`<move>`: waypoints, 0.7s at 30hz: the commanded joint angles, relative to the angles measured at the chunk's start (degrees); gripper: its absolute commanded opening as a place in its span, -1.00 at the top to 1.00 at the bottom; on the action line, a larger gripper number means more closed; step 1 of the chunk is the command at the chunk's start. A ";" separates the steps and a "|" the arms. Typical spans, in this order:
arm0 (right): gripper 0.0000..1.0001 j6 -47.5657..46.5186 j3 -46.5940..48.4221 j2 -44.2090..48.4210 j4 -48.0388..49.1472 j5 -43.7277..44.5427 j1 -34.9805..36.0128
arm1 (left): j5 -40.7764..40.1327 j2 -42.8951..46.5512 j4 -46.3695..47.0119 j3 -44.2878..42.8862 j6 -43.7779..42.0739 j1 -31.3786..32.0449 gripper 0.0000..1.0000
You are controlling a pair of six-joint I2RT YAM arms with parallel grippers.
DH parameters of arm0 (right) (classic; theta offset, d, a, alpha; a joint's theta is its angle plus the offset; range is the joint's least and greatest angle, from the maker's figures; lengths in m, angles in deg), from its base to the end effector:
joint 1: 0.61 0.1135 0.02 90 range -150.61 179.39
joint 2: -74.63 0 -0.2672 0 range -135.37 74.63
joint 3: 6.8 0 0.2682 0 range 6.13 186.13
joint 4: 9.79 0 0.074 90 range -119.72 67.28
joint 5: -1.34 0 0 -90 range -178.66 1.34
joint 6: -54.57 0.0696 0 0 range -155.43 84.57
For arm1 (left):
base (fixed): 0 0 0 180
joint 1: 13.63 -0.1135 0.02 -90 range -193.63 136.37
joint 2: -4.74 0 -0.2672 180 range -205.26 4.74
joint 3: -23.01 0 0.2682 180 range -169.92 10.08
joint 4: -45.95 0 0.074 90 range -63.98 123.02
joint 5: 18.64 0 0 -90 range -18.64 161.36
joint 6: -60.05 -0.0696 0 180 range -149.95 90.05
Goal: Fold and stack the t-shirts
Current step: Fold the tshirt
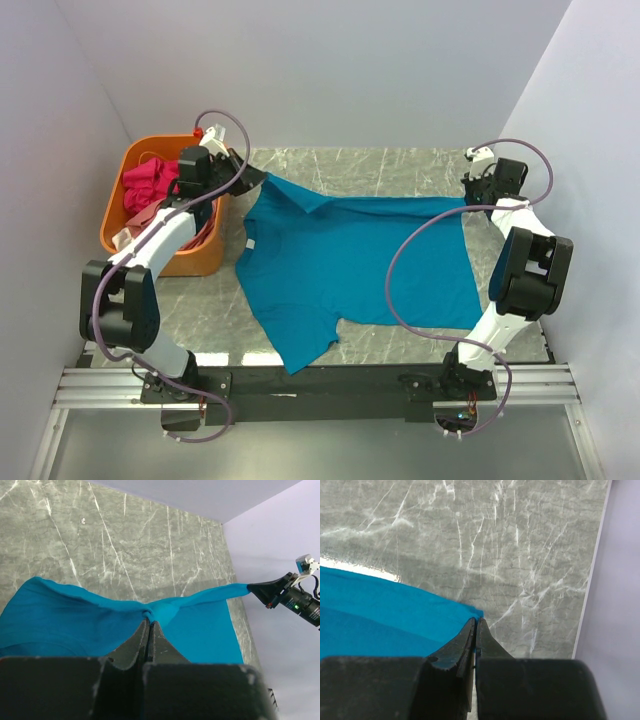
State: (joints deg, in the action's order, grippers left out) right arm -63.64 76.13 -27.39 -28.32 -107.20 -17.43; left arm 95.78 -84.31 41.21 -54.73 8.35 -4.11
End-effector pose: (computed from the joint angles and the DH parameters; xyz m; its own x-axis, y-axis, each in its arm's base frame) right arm 0.4276 -0.1061 0.2017 -0.5306 -0.3078 -0.7897 -0.2469 0.9475 -0.2034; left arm 0.4002 -0.0963 0.2901 -0.5502 -0.4799 -0.6833 0.2567 0.6815 -0.6853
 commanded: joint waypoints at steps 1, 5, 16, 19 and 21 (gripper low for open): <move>1.00 -0.80 0.58 2.79 0.69 -0.44 -0.58 | 1.50 2.13 0.95 1.01 -0.43 -0.11 0.99; 1.00 -0.89 2.86 1.30 -0.46 -0.26 -0.50 | 2.03 1.17 1.13 1.01 -0.07 0.15 0.99; 1.00 -1.67 6.64 -2.04 -0.46 -0.18 0.21 | 2.91 -0.77 0.25 0.22 -0.07 0.41 0.99; 1.00 -2.38 6.73 -2.74 -0.63 0.09 0.21 | 3.17 -0.94 -0.63 0.22 -0.25 0.59 0.99; 1.00 -2.73 6.47 -2.66 -0.55 0.26 0.29 | 3.35 -0.68 -0.71 0.83 -0.16 0.68 0.99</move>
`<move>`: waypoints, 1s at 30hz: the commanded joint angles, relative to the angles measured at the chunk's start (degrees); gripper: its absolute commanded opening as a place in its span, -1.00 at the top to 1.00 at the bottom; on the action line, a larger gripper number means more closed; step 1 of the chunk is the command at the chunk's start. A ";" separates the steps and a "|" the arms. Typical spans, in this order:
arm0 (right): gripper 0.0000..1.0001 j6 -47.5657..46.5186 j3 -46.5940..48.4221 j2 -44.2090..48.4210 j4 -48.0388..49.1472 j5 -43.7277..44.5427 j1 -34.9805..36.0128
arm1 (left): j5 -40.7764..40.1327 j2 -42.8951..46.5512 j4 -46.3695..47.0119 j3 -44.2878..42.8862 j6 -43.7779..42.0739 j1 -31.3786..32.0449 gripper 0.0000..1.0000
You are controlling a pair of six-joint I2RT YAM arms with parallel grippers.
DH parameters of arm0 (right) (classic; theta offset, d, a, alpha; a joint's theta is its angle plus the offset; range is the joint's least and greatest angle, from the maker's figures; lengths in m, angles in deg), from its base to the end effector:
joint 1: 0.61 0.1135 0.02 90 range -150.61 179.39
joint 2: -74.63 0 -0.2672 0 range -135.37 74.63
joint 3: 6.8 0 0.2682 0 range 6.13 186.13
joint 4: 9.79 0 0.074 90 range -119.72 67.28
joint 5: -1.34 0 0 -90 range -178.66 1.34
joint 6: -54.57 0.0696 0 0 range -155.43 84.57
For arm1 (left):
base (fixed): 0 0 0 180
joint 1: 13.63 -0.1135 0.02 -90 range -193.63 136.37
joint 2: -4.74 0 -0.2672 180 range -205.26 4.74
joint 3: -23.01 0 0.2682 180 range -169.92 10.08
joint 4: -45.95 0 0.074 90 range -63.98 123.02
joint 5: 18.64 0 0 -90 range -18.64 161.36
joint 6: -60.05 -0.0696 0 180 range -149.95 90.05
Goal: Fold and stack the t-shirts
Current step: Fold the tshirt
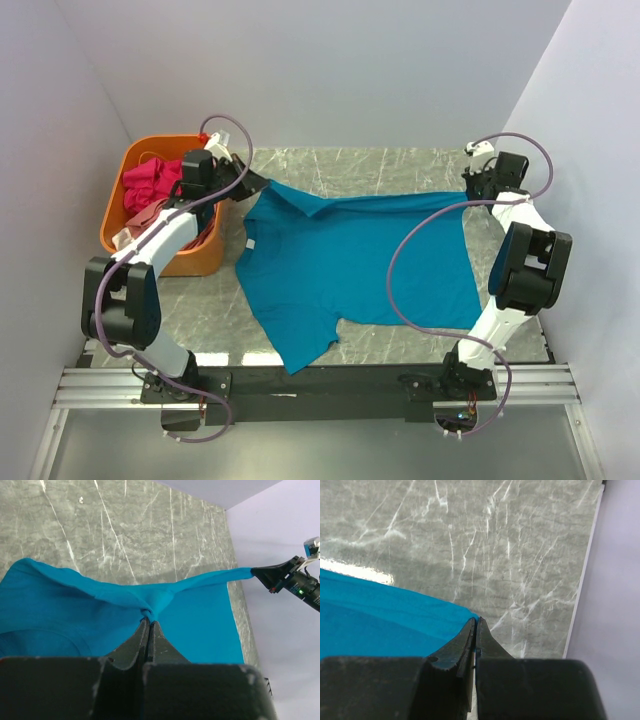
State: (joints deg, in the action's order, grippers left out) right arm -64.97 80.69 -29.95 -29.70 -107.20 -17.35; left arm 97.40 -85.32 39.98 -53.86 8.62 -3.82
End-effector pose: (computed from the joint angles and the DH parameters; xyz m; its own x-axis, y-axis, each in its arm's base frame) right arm 0.4425 -0.1100 0.2090 -0.5161 -0.3329 -0.7892 -0.2581 0.9390 -0.2273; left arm 0.3992 -0.1000 0.2747 -0.6031 -0.4642 -0.6487 0.2375 0.6718 -0.7016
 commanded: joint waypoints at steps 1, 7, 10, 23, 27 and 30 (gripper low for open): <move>1.00 -1.66 1.73 -0.10 0.92 0.26 0.12 | 1.73 0.41 0.51 0.13 -0.42 0.48 0.99; 1.00 -2.28 0.32 0.25 1.62 0.70 0.12 | 1.64 0.67 -0.28 1.10 -0.42 1.45 0.99; 1.00 -2.45 -0.21 0.51 1.89 0.70 0.12 | 1.12 1.11 -1.42 1.36 -0.60 1.97 0.99; 1.00 -3.77 -3.72 1.92 2.50 0.70 0.12 | 0.41 3.14 -2.83 2.95 -0.77 2.15 0.99; 1.00 -4.30 -4.78 2.62 2.94 0.79 0.12 | -0.20 4.19 -3.36 3.56 -0.95 2.15 0.99; 1.00 -4.56 -5.39 3.15 2.77 0.88 0.12 | -0.47 4.72 -3.62 4.00 -1.04 2.15 0.99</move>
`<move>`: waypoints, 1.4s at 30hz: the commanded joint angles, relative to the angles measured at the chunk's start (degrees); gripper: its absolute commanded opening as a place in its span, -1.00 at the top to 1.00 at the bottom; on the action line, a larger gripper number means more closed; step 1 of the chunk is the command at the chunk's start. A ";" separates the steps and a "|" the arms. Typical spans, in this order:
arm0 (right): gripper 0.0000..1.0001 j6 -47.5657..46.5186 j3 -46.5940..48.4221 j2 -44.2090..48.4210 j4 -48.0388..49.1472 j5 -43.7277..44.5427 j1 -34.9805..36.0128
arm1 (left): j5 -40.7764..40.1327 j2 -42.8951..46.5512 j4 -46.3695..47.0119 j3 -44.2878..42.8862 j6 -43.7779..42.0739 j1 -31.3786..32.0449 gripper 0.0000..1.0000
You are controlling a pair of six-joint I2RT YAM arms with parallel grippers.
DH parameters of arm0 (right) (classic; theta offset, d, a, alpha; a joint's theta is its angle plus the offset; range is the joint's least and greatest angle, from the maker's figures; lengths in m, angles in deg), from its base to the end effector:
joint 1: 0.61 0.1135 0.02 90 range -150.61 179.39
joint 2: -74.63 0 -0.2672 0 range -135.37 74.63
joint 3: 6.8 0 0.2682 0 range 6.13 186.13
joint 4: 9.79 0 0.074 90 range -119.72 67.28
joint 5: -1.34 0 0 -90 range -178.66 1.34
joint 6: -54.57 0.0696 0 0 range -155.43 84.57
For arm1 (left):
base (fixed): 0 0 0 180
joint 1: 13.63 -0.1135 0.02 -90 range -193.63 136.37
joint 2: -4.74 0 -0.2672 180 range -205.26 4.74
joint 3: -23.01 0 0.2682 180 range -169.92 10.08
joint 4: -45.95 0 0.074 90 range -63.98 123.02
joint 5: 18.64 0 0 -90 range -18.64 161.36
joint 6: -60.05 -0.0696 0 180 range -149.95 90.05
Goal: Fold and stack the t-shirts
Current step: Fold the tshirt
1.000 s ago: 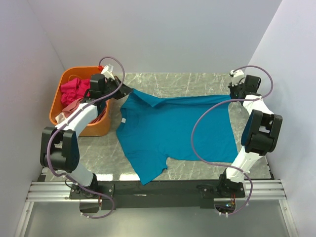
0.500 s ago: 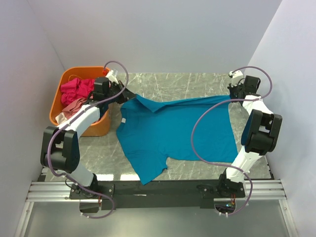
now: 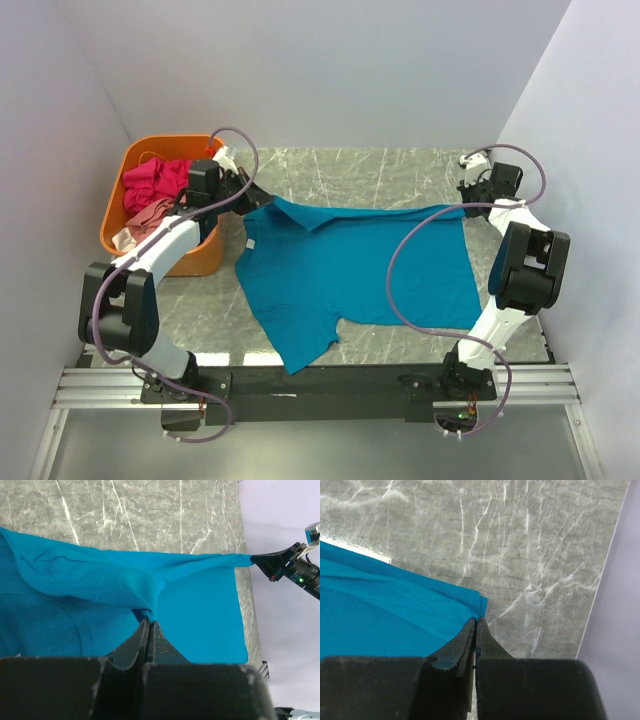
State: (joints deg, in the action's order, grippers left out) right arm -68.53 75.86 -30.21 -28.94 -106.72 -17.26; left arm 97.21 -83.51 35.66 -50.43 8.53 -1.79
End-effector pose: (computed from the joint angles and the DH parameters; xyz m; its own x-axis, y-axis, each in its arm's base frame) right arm 0.4297 -0.1060 0.1780 -0.5570 -0.3753 -0.7409 -0.3042 0.9223 -0.2386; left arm 0.3802 -0.1107 0.2541 -0.6804 -0.4295 -0.5938 0.1887 0.6802 -0.7083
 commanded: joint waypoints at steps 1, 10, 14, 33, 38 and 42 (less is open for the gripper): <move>1.00 -1.09 -0.91 3.50 2.09 0.31 -0.05 | -0.27 2.91 0.53 0.66 -0.95 0.12 0.99; 1.00 -1.35 -2.32 4.82 2.35 0.05 -0.23 | -0.97 2.99 -1.23 0.48 -1.30 0.12 0.99; 1.00 -1.61 -3.02 5.43 2.44 -0.30 -0.49 | -1.76 2.91 -2.28 0.13 -1.65 0.12 0.99; 0.97 -3.37 -3.20 4.11 2.35 -0.74 -2.52 | -3.52 2.99 -2.46 -0.75 -1.30 -0.94 0.99; 0.96 -3.90 -3.82 4.20 2.61 -1.01 -2.52 | -3.35 3.26 -4.48 -0.92 -1.83 -0.94 0.99; 0.95 -3.99 -4.34 4.20 2.79 -1.18 -2.60 | -3.26 3.43 -4.74 -0.75 -2.00 -0.94 0.99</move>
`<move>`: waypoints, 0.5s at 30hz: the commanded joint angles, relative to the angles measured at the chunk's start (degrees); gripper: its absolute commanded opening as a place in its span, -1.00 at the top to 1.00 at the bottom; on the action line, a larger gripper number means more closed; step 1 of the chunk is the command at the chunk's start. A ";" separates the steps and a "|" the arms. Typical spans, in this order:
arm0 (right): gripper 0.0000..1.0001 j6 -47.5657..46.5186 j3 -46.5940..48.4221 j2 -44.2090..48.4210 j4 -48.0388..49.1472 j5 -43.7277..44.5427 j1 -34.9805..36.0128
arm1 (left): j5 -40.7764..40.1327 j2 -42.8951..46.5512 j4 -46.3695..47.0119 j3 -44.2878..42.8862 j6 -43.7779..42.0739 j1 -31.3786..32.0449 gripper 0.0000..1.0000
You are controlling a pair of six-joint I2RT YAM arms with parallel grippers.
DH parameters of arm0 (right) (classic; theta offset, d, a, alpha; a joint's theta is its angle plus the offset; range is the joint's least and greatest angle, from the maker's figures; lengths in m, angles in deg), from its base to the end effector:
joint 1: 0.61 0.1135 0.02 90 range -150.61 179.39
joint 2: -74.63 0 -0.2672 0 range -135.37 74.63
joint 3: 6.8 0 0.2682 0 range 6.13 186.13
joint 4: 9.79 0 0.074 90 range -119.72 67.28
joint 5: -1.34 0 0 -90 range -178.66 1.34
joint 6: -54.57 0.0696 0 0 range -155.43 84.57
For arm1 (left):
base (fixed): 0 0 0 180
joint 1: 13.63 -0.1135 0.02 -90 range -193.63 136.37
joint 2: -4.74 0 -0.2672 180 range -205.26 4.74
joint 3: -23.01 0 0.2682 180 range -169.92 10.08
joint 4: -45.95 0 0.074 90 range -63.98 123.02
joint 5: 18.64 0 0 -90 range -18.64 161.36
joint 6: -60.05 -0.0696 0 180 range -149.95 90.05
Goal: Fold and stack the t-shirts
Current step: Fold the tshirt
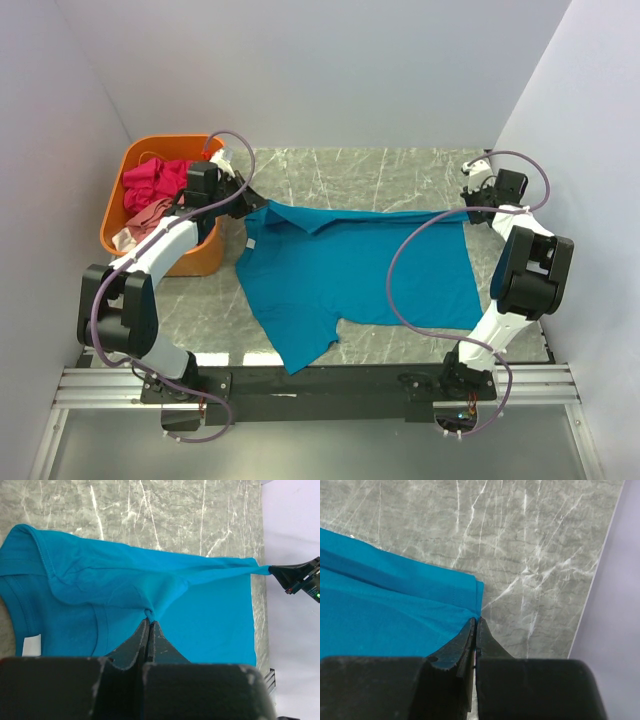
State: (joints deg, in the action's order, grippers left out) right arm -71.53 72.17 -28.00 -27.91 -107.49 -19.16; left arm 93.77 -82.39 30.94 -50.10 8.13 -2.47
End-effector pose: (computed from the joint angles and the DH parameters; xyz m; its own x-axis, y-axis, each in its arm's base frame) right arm 0.4133 -0.1150 0.1734 -0.5533 -0.4025 -0.7292 -0.3132 0.9118 -0.2656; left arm 0.3753 -0.1011 0.2483 -0.6868 -0.4457 -0.5742 0.1046 0.7211 -0.6849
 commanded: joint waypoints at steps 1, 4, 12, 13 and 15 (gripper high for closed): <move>0.95 -0.99 -0.82 1.99 1.76 -0.42 -0.70 | 0.00 2.32 -0.02 -0.90 -1.52 -0.26 0.99; 0.95 -1.08 -1.09 2.08 1.85 -0.51 -0.70 | 0.00 2.41 -0.02 -0.81 -1.52 -0.35 0.99; 0.94 -1.52 -1.18 1.99 1.59 -0.33 -0.97 | -0.27 2.85 -0.55 -0.37 -1.79 -0.44 0.99; 0.94 -1.52 -1.26 1.99 1.59 -0.33 -0.97 | -0.27 2.85 -0.64 -0.29 -1.79 -0.52 0.99; 0.94 -1.70 -1.44 1.91 1.68 -0.33 -1.05 | -0.27 2.93 -0.81 -0.20 -1.79 -0.52 0.99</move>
State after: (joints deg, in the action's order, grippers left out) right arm -72.27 71.34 -28.00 -27.89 -107.70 -19.38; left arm 93.75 -82.22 29.84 -50.10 7.74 -2.69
